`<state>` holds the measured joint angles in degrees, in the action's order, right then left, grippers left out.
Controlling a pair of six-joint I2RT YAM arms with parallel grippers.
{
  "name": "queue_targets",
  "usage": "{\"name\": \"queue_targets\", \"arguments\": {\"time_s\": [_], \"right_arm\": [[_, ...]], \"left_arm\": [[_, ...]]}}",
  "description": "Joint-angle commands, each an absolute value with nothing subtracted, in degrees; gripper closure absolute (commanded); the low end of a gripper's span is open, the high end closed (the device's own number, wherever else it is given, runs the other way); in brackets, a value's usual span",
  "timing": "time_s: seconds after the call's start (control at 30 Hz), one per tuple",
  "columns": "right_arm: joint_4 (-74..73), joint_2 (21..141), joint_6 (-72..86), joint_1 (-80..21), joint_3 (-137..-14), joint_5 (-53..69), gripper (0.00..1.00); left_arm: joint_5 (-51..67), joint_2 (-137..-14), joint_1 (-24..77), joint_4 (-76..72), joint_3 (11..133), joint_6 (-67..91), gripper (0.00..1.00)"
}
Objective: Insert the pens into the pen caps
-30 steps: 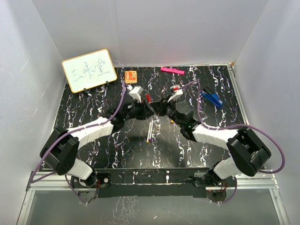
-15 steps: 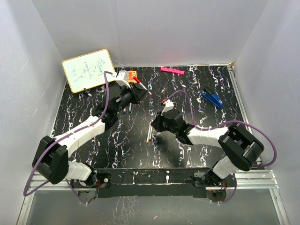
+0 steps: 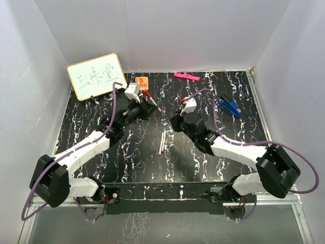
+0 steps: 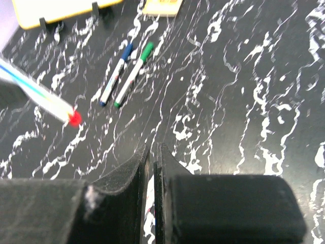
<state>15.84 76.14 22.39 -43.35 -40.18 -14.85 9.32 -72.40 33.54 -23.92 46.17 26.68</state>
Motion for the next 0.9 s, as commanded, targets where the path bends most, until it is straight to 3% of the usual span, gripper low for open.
{"name": "queue_targets", "arguments": {"time_s": [0.0, 0.13, 0.37, 0.87], "right_arm": [[18.0, 71.9, 20.3, -42.7, -44.0, -20.2, 0.92], [21.9, 69.9, 20.0, -42.6, -45.0, -17.8, 0.88], [24.8, 68.8, 19.1, -42.0, -48.7, -11.5, 0.64], [23.7, 67.6, 20.4, -41.8, -50.4, -4.7, 0.62]], "left_arm": [[19.8, -71.5, 33.7, -25.6, 44.5, 25.0, 1.0], [26.1, -73.2, 33.7, -27.3, 43.7, 26.5, 1.0], [35.7, -75.9, 33.7, -26.6, 45.2, 26.8, 1.0], [35.9, -78.1, 33.7, -23.8, 47.0, 26.0, 1.0]]}}
